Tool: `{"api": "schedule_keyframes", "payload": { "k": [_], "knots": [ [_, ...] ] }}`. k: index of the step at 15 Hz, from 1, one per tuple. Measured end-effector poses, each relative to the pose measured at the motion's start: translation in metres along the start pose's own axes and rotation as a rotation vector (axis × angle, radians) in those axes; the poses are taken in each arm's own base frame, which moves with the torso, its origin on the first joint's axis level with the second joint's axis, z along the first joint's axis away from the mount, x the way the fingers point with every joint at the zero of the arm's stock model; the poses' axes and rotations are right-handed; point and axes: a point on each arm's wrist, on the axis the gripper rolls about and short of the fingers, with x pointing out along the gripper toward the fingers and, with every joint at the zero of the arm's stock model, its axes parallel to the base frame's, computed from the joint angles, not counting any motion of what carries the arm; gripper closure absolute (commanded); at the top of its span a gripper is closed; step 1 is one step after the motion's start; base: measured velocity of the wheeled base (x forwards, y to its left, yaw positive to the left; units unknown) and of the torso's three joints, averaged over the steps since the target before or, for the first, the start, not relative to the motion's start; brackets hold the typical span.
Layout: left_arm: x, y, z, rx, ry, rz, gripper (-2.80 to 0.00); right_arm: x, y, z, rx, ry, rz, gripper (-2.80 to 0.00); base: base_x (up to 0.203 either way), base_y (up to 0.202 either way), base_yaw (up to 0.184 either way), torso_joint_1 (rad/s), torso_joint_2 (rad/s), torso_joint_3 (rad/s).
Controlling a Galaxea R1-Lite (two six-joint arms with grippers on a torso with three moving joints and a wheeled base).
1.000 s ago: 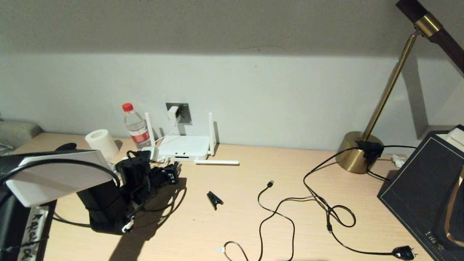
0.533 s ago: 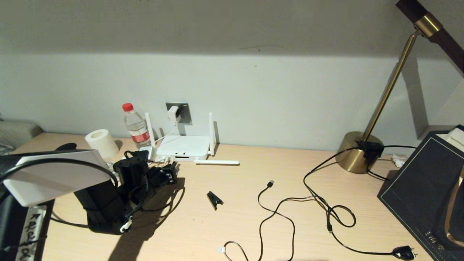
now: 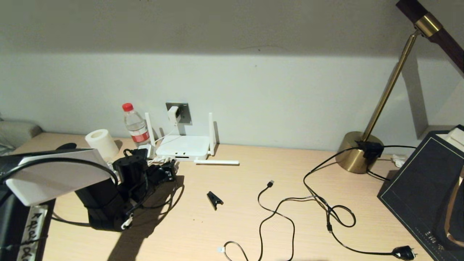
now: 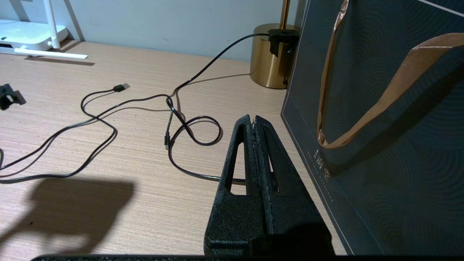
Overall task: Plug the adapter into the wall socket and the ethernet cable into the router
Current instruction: Align cable and router interface, then plug cable into router interface
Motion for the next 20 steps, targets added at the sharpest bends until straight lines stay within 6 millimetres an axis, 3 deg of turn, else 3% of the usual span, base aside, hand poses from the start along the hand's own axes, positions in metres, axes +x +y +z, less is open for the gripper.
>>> {"api": "schedule_keyframes", "payload": {
  "k": [20],
  "knots": [
    [0.0084,0.0006,-0.0023,0.000,-0.010,-0.007,0.00,0.0000,0.0000,0.0000,0.000,0.000,-0.001,0.00,0.000,0.000,0.000,0.000,0.00,0.000]
  ]
}}
